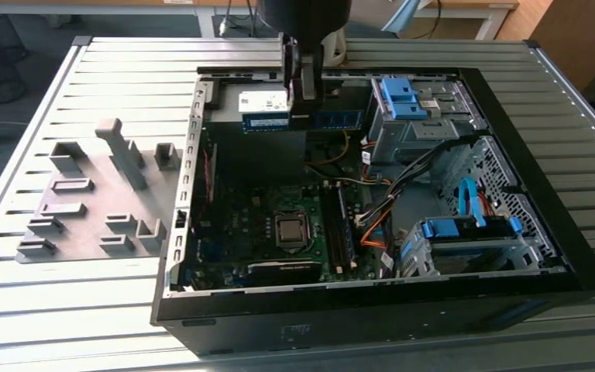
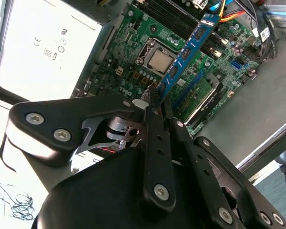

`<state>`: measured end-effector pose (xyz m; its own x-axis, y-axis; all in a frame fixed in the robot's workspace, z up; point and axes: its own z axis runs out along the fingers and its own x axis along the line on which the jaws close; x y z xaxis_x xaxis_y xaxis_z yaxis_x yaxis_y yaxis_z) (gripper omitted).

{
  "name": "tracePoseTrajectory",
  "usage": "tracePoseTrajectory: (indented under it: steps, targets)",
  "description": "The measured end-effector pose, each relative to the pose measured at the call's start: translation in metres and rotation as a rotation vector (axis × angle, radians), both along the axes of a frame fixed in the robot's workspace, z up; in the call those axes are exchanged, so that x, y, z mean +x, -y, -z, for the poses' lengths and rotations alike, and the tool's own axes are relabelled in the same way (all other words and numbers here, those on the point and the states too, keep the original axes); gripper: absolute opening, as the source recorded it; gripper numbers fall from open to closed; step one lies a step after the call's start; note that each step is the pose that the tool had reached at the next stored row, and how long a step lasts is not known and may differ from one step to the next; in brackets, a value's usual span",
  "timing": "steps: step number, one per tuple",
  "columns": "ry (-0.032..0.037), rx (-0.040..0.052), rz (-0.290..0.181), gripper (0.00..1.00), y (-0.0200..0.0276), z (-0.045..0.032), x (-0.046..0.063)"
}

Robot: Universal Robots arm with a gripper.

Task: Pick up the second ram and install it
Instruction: 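Insert the second ram into the second slot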

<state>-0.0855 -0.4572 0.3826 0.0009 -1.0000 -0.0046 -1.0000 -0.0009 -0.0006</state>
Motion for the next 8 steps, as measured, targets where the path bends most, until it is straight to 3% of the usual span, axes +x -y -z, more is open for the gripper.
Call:
tracePoseTrajectory:
  steps: [8]
  targets:
    - [0.0001,0.0001,0.009,0.14,0.0000,0.0001,0.0002]
